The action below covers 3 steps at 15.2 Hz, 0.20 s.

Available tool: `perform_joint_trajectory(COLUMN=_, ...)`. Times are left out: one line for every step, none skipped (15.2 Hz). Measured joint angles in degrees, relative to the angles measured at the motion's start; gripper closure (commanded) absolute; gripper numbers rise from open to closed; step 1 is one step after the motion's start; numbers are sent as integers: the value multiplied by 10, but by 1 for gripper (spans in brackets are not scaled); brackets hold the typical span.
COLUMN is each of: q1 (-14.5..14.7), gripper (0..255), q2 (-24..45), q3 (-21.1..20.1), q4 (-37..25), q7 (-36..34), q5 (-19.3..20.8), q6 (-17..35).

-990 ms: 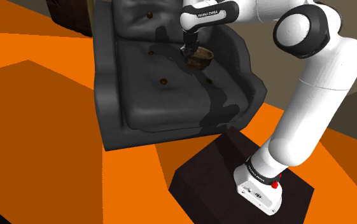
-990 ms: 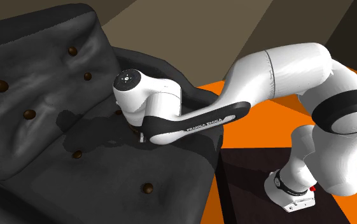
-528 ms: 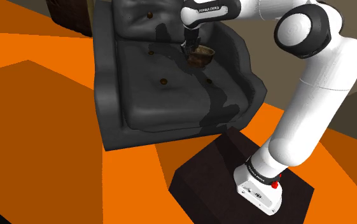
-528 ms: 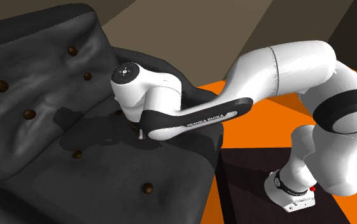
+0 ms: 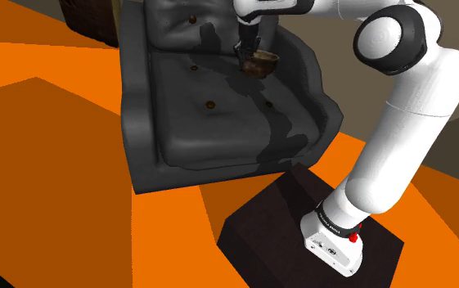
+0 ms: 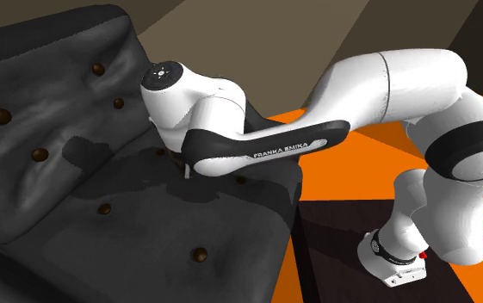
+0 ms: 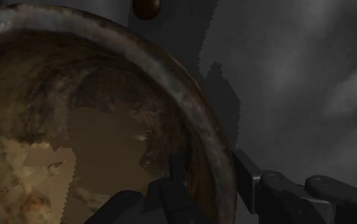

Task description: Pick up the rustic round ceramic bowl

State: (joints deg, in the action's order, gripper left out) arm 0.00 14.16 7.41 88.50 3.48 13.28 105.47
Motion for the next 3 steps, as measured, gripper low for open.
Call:
perform_joint_trajectory(q1=0, gripper=255, q2=0, q3=0, q4=-7, q7=2, q5=-1, q6=-7)
perform_joint_trajectory(q1=-1, gripper=255, q2=-2, q3=0, q4=-12, q7=4, q5=-1, q6=-14)
perform_joint_trajectory(q1=0, gripper=255, q2=-3, q3=0, q4=-16, q7=5, q5=-1, q6=-18)
